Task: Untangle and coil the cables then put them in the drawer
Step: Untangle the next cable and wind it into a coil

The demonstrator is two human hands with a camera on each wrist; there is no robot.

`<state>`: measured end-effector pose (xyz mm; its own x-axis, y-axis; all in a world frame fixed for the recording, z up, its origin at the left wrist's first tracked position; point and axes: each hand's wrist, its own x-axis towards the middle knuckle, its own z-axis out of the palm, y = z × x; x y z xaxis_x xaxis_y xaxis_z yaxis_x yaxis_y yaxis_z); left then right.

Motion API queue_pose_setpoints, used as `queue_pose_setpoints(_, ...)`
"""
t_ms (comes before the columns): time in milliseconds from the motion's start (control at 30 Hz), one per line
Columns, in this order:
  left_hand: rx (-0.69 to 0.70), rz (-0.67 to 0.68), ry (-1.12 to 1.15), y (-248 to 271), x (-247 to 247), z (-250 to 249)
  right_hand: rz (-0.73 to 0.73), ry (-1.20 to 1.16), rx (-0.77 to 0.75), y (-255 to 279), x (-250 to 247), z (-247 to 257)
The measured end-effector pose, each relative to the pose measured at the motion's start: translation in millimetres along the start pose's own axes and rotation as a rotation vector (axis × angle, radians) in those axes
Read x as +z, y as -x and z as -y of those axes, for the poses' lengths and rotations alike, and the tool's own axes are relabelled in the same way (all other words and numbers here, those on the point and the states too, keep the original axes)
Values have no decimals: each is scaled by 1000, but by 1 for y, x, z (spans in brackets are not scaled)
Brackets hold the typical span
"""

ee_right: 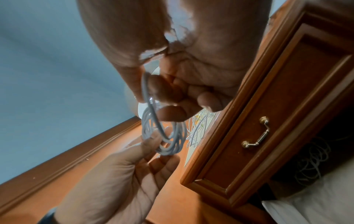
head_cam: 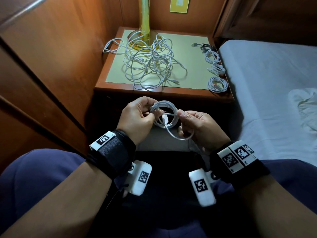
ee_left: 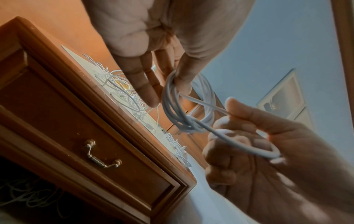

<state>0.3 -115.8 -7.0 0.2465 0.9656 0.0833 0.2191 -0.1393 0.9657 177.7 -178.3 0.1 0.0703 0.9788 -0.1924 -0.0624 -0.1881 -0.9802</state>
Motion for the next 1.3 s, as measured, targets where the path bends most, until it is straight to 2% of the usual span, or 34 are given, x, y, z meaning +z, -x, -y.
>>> queue_pose_setpoints(100, -8, -32, -23, -3, -3, 3, -3, -73, 24, 2, 3, 0)
queue_pose_setpoints(200, -24, -118, -25, -7, -11, 7, -44, 16, -7, 3, -3, 1)
queue_pose_setpoints(300, -117, -220, 172, -15, -21, 5, -56, 175, -35, 3, -10, 0)
queue_pose_setpoints(400, -226, -236, 409, -17, -27, -3, -44, 202, -26, 3, -13, -3)
queue_pose_setpoints(533, -274, -176, 554, -15, -29, -8, -24, 593, -81, 3, -16, -8)
queue_pose_setpoints(633, -292, -142, 610, -13, -27, -11, 51, 799, -15, 3, -16, -10)
queue_pose_setpoints(733, -315, -112, 651, -10, -24, -12, 214, 771, 146, 3, -14, -15)
queue_pose_setpoints(767, -323, -94, 652, -8, -23, -13, 228, 751, 179, 2, -15, -16)
queue_pose_setpoints(867, -330, 7, 645, -3, -20, -17, 117, 573, 217, -1, -19, -18)
queue_pose_setpoints(967, -339, 170, 587, 2, -18, -21, -28, 317, 243, -5, -27, -13)
queue_pose_setpoints(1067, -360, 283, 492, 10, -13, -22, -82, 83, 291, -7, -29, -5)
queue_pose_setpoints(1167, -369, 308, 427, 14, -7, -20, -50, -33, 219, -3, -21, 1)
queue_pose_setpoints(1300, -393, 246, 397, 12, -5, -16, -15, 69, 83, -2, -17, -3)
